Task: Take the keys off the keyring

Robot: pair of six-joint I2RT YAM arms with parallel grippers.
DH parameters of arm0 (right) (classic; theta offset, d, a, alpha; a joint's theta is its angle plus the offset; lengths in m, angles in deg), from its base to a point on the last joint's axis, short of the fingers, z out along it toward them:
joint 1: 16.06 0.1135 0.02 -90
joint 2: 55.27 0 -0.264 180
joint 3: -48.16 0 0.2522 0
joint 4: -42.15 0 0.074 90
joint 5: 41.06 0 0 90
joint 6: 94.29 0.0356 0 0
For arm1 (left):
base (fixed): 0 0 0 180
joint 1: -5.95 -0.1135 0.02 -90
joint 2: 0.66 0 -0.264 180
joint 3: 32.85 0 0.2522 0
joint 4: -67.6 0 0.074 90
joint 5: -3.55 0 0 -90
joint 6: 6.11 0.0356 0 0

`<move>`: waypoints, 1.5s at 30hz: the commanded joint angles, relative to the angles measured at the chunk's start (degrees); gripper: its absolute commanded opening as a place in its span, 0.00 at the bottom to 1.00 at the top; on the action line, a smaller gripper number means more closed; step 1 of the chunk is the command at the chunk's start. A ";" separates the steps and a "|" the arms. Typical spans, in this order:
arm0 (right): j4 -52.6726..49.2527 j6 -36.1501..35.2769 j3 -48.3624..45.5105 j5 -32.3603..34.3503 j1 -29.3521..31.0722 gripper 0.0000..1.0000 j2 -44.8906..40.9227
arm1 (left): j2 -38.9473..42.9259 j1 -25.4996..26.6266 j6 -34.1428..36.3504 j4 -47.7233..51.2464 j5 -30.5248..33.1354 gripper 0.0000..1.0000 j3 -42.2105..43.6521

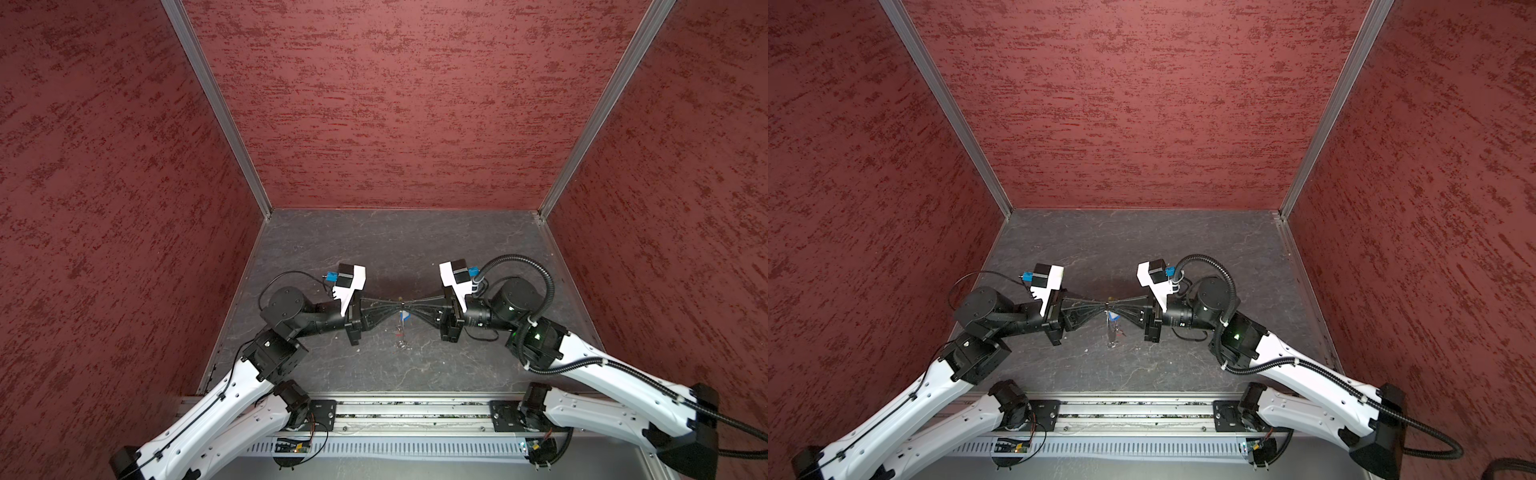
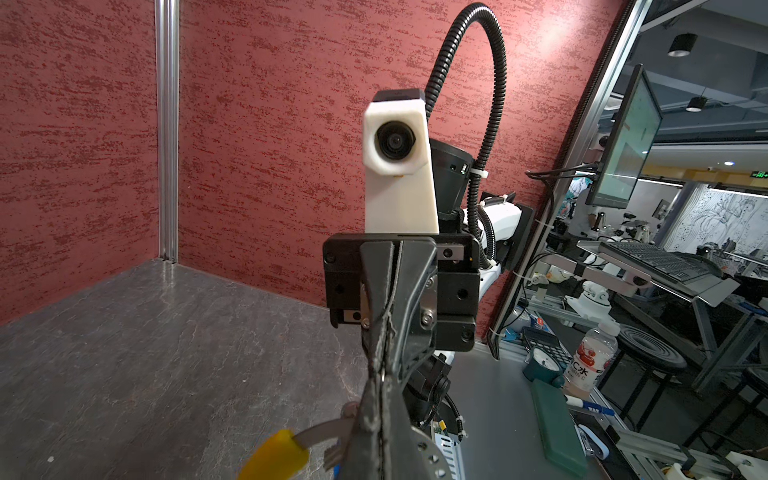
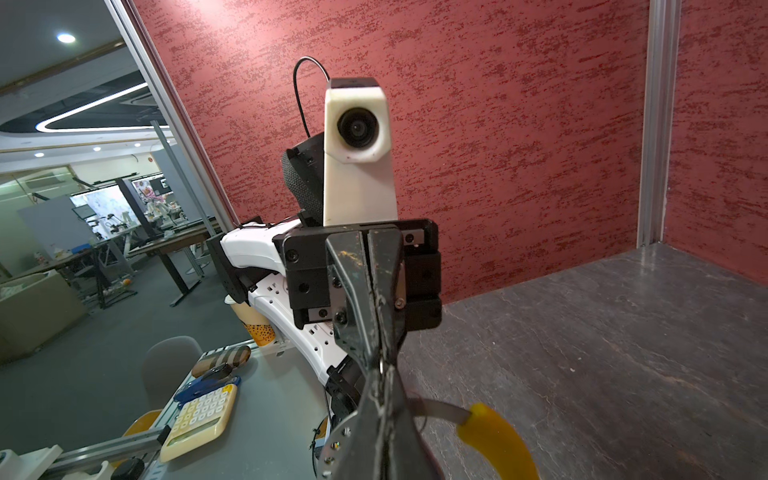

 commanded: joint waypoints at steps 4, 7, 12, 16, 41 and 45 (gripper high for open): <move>-0.93 -2.27 0.75 0.62 0.11 0.00 0.53 | -1.60 -2.45 -2.98 -6.29 -1.78 0.00 0.74; -0.84 -2.45 0.69 0.26 -0.27 0.00 0.88 | -2.30 -2.86 -3.42 -7.13 -2.08 0.00 0.90; -1.15 -2.84 0.34 -0.19 -2.21 0.00 1.07 | -3.99 -4.07 -4.30 -8.86 -2.53 0.00 1.07; -0.51 -2.56 -0.04 -2.12 -5.23 0.00 1.79 | -6.38 -6.86 -7.78 -13.40 -5.28 0.14 1.70; -3.91 -4.05 5.27 -17.49 -17.15 0.00 6.79 | -17.25 -9.27 -6.18 -19.32 -9.46 0.23 0.52; -4.20 -4.05 5.56 -16.93 -17.20 0.00 6.79 | -17.41 -8.92 -6.41 -19.82 -9.81 0.15 0.56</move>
